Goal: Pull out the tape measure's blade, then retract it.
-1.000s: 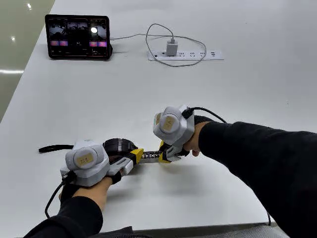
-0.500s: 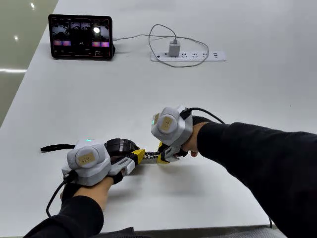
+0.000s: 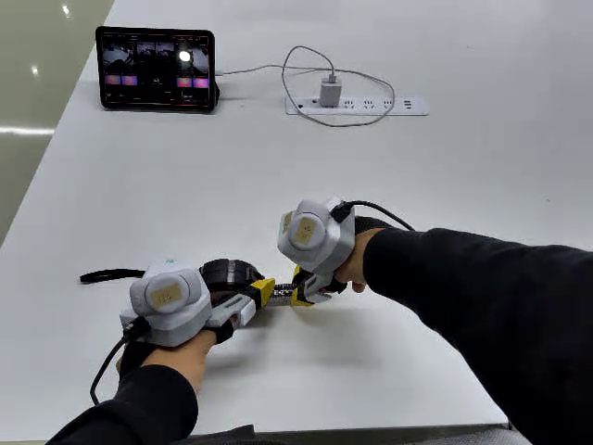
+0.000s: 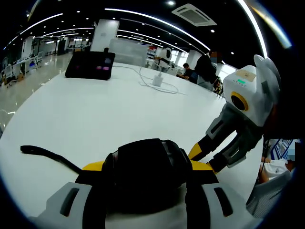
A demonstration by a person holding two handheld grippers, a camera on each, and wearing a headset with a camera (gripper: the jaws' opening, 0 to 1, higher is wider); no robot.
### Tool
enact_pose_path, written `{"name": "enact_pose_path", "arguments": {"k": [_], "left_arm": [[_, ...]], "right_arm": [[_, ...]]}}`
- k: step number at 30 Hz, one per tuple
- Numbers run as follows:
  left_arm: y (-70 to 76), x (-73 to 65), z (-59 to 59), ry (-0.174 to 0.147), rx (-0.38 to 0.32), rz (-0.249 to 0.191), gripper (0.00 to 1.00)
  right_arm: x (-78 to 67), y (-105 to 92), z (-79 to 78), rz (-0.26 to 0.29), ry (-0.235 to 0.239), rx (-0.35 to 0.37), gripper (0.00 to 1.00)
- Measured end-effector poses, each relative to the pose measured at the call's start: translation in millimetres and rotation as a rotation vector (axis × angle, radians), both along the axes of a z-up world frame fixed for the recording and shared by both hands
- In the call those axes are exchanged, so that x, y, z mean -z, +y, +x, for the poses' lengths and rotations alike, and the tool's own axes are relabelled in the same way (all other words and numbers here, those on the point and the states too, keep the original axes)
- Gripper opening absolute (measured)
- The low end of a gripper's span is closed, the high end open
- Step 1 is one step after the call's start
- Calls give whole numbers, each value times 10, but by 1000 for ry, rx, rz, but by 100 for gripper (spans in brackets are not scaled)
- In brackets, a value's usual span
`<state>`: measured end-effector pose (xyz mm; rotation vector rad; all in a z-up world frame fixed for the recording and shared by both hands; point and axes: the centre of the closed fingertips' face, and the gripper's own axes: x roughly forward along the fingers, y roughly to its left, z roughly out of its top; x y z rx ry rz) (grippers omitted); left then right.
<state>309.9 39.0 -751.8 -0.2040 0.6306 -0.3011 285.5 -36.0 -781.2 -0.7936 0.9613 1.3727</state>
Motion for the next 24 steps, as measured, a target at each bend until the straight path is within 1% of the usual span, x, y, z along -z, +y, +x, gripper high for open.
{"name": "enact_pose_path", "arguments": {"k": [10,24], "left_arm": [[-4,5,2,3,-2,-3,62],[-5,5,0,6,0,-11,62]], "right_arm": [[1,58,-1,2,9,8,10],[4,141,-6,9,5,-6,10]]}}
